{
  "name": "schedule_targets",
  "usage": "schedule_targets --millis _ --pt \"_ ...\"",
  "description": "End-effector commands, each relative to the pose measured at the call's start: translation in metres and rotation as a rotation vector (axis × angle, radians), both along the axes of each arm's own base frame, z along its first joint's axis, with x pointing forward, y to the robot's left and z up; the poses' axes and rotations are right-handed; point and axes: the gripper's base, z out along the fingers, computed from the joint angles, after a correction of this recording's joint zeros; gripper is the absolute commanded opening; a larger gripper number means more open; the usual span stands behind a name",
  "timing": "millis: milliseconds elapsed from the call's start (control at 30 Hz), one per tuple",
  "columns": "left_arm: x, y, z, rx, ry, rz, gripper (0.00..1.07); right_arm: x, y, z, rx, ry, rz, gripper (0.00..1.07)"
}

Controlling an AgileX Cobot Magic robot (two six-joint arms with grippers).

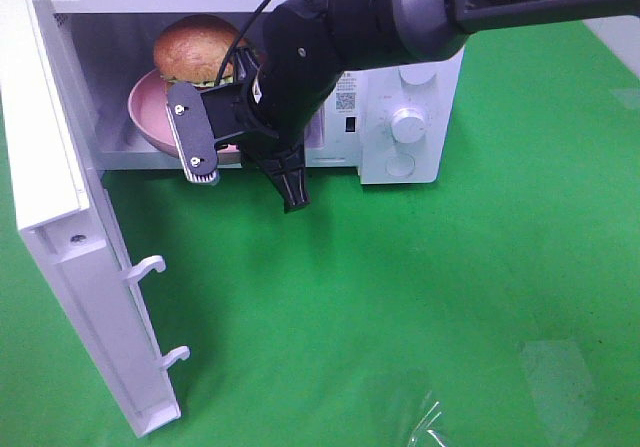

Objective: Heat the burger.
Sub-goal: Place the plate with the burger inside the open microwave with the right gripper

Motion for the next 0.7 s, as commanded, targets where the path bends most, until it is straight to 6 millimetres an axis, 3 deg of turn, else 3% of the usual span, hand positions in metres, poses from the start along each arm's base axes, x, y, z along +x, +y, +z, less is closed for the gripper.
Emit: schedule_targets --millis 33,367,700 --pt "-0.002 0.000 0.000 -0.001 -0.025 -0.006 0.98 0.012 0.005 0.015 0.036 -0.067 -0.011 0.00" --pt "-0.002 0.000 0.000 -0.001 -0.025 -0.006 0.98 0.030 0.018 0.013 0.041 -0.096 -0.032 0.00" --pt "-0.002 0.000 0.000 0.001 -0.025 -0.005 0.98 0.049 0.017 0.012 0.039 -0.112 -0.084 0.00"
